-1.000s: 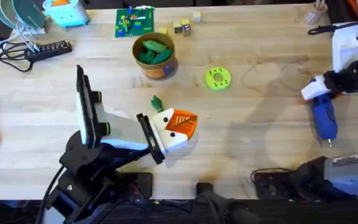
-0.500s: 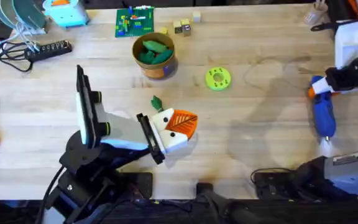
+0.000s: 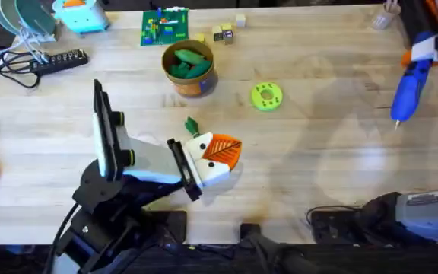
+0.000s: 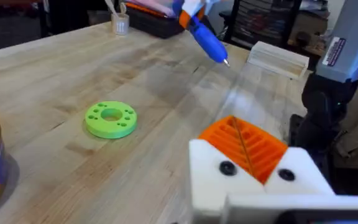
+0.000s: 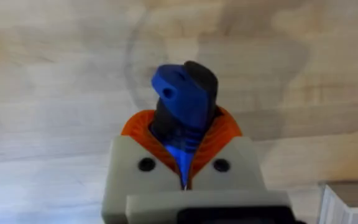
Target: Pick up the gripper from the table and insert it into the empty holder that is missing its gripper. Then pick up a screw, insert it into the mounting hole, and use the screwdriver to tighten it. Finally, clean up the table by picking up the vegetable and placing it into the bucket.
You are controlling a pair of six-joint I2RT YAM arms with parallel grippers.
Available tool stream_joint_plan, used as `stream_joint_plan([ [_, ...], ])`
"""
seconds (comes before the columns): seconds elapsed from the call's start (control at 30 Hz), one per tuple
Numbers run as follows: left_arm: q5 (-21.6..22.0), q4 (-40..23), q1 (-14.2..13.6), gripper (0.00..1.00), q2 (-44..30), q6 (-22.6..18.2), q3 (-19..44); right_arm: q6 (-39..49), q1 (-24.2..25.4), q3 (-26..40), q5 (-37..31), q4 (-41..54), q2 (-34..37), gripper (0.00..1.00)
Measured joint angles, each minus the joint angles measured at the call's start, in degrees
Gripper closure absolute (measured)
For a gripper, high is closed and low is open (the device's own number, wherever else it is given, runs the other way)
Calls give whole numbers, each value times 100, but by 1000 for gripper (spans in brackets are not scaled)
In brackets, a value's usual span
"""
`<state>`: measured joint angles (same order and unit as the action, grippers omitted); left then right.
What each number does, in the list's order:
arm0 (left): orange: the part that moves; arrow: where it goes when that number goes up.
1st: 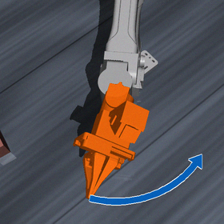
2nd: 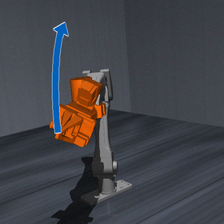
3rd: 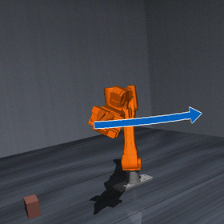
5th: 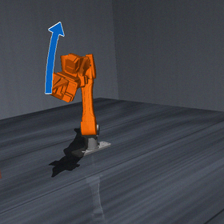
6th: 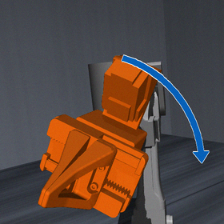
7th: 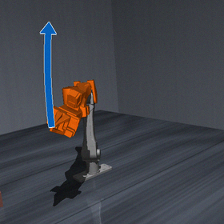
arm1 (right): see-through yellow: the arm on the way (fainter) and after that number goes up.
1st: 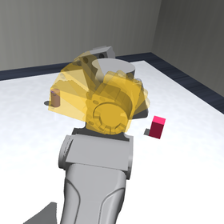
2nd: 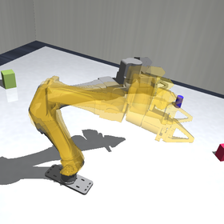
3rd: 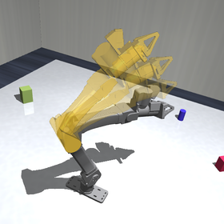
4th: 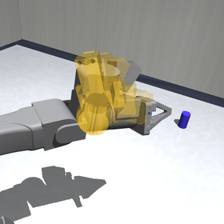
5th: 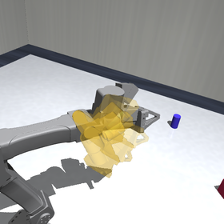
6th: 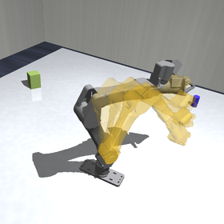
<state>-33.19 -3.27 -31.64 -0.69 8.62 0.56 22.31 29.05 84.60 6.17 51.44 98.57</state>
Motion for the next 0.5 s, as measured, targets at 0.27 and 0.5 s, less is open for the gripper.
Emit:
stream_joint_plan([
  [0.27,0,0,0,986,0,0,0,-115,-519,-3,693,-492,-1276,978],
  [0.5,1,0,0,986,0,0,0,-503,-1269,-1246,1229,-1722,-2468,978],
])
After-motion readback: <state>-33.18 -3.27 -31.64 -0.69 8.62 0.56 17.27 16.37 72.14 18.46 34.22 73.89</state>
